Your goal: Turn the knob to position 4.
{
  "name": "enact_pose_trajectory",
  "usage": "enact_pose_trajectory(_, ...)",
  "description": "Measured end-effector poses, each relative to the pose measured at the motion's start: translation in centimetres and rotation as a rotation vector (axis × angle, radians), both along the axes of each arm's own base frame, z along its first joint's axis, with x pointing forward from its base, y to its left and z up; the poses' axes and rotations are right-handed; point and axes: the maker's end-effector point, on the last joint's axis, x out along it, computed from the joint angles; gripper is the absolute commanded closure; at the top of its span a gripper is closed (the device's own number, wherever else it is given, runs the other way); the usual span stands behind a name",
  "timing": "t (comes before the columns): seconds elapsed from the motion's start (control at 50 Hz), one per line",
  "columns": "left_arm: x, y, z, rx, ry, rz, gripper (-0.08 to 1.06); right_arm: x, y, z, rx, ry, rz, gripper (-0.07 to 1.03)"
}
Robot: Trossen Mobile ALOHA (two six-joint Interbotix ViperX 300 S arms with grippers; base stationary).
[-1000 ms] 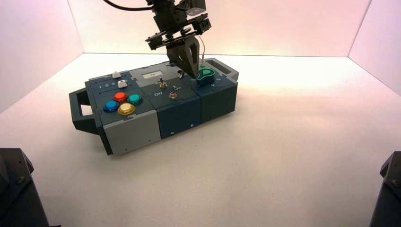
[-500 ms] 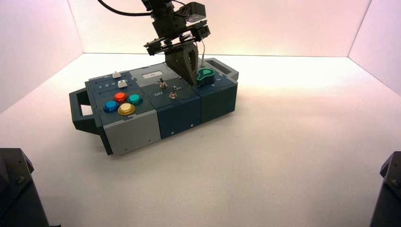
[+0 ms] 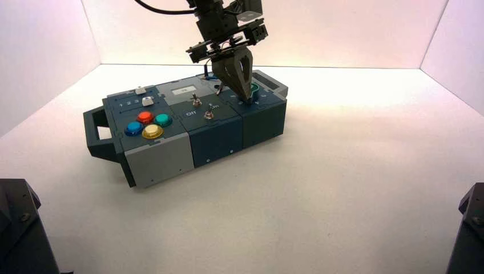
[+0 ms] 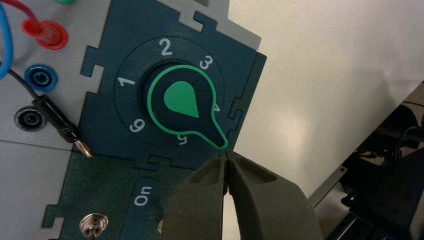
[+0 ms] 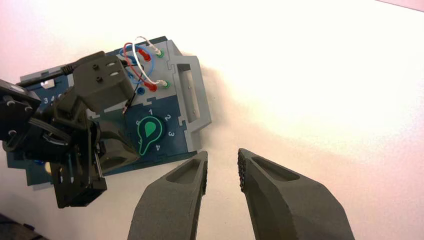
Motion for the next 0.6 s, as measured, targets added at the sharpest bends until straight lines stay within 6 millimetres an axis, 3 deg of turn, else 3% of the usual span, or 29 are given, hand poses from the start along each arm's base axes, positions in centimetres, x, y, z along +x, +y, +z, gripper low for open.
enact_pose_trajectory(0.6,0.73,-0.54,0.3,-0.011,-0.009,0.003,1.01,-0.02,-0.03,-0.02,-0.002,0.001,0.0,0.62)
